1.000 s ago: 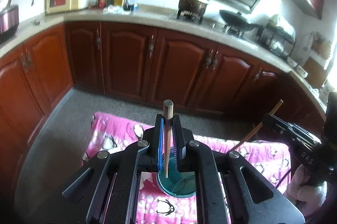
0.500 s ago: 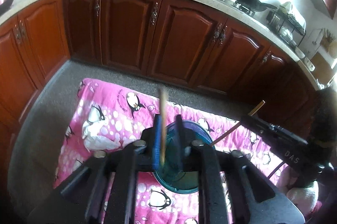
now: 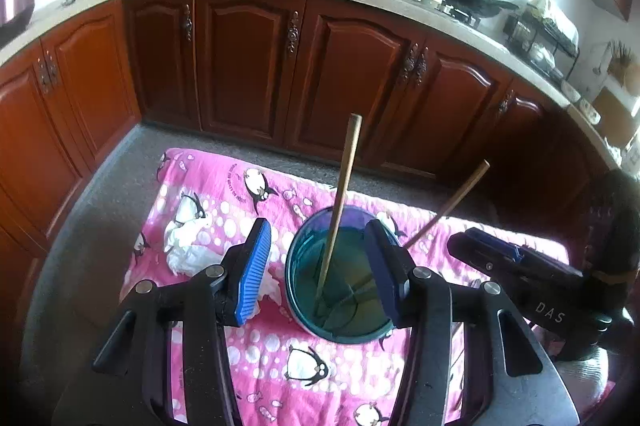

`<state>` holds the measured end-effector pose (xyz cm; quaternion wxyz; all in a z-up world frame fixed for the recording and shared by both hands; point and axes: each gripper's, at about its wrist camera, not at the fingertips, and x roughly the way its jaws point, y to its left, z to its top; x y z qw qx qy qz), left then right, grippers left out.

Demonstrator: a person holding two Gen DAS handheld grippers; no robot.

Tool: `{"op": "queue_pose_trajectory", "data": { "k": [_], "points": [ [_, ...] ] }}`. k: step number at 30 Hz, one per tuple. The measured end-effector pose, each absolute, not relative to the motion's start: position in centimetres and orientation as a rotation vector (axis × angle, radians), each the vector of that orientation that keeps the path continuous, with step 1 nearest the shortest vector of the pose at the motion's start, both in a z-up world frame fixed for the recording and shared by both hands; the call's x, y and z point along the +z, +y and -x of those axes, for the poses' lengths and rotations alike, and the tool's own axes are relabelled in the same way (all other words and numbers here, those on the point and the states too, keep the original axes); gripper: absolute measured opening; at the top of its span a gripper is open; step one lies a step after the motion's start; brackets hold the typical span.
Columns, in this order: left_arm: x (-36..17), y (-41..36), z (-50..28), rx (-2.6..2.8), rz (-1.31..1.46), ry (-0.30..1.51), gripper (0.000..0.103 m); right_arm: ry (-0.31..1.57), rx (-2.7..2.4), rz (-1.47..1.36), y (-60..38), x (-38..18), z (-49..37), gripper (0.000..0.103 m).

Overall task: Organize utensils
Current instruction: 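Open the left tool over the cup while the right tool releases its chopstick, then withdraw both open tools from the cup back over the utensils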

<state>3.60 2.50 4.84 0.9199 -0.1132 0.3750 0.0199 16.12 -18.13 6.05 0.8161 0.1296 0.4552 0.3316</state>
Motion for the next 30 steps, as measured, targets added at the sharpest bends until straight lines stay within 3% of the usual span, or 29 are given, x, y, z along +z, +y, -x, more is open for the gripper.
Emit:
{"op": "queue_pose_trajectory", "data": {
  "k": [30],
  "points": [
    [2.8, -6.0, 3.0, -0.029, 0.053, 0.785, 0.059, 0.995, 0.536, -0.279, -28.7, 5.4, -6.5, 0.045]
  ]
}}
